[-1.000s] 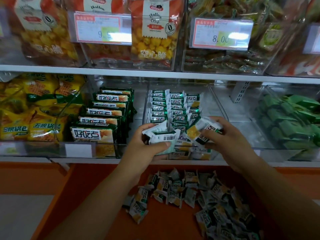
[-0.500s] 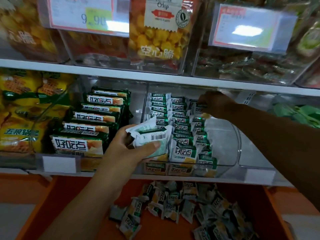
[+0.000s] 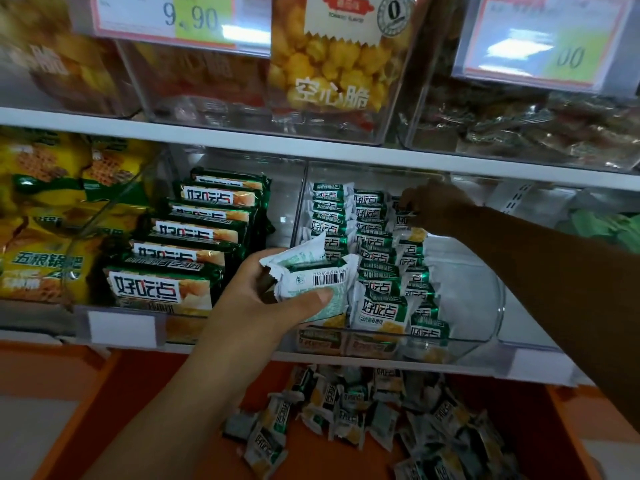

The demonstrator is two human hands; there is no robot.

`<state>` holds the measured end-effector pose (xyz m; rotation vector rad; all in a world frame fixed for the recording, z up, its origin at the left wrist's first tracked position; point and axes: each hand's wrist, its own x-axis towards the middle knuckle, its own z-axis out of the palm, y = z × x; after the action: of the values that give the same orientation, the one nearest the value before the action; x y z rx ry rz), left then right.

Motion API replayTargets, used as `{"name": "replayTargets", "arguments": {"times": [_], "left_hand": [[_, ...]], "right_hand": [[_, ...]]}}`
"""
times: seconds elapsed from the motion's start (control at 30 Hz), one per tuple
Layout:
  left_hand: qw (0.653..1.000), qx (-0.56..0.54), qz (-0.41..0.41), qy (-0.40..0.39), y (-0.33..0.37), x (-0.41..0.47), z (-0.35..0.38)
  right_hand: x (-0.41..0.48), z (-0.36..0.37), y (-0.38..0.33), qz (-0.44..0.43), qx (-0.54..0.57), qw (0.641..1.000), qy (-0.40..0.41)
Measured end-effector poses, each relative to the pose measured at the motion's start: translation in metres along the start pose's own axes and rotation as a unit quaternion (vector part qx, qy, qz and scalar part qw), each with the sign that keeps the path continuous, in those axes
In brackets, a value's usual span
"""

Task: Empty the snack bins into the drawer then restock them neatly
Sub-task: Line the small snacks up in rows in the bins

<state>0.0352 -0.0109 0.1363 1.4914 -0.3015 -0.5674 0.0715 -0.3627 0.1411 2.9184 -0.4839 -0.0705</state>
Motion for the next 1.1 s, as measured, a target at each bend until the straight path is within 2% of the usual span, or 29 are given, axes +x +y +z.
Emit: {"name": "replayTargets", "arguments": {"times": [0.1,0.17,0.23,0.27,0.37,0.43,0.63,0.77,0.83,0.93,0.97,1.03,1.1], "left_hand": [[1.000,0.007,-0.002,0.001,0.001,0.000,0.000],[1.000,0.018,-0.003,-0.003,0.001,0.000,-0.001],[1.000,0.024,-0.004,-0.006,0.000,-0.002,-0.002],[1.000,0.027,-0.005,-0.009,0.000,-0.004,-0.001],[0.999,0.030,-0.016,-0.014,-0.001,-0.012,0.005],[0.999,0.027,-0.023,-0.017,-0.004,-0.019,0.011],[0.998,-0.004,-0.037,-0.043,-0.009,-0.035,0.025],[0.998,0.002,-0.034,-0.052,-0.011,-0.038,0.024],[0.997,-0.010,-0.044,-0.057,-0.013,-0.036,0.024],[0.997,-0.033,-0.059,-0.048,-0.015,-0.032,0.026],[0.996,-0.036,-0.063,-0.045,-0.014,-0.032,0.026],[0.996,-0.039,-0.063,-0.042,-0.013,-0.030,0.027],[0.997,-0.043,-0.046,-0.037,-0.010,-0.030,0.027]], "right_hand": [[-0.017,-0.002,-0.004,0.009,0.032,0.998,0.058],[-0.045,-0.002,-0.015,-0.006,0.138,0.980,0.143],[-0.091,-0.005,-0.038,-0.032,0.276,0.942,0.191],[-0.116,-0.007,-0.052,-0.029,0.352,0.917,0.186],[-0.189,-0.019,-0.097,-0.034,0.561,0.822,0.097],[-0.219,-0.022,-0.120,-0.048,0.642,0.764,0.055],[-0.249,-0.023,-0.135,0.008,0.686,0.717,0.123],[-0.261,-0.019,-0.133,0.023,0.679,0.723,0.122],[-0.265,-0.015,-0.134,-0.009,0.627,0.769,0.128],[-0.269,-0.010,-0.139,-0.074,0.489,0.861,0.120],[-0.267,-0.008,-0.140,-0.081,0.462,0.873,0.132],[-0.262,-0.004,-0.137,-0.081,0.444,0.876,0.171],[-0.258,-0.009,-0.132,-0.074,0.455,0.870,0.172]]}}
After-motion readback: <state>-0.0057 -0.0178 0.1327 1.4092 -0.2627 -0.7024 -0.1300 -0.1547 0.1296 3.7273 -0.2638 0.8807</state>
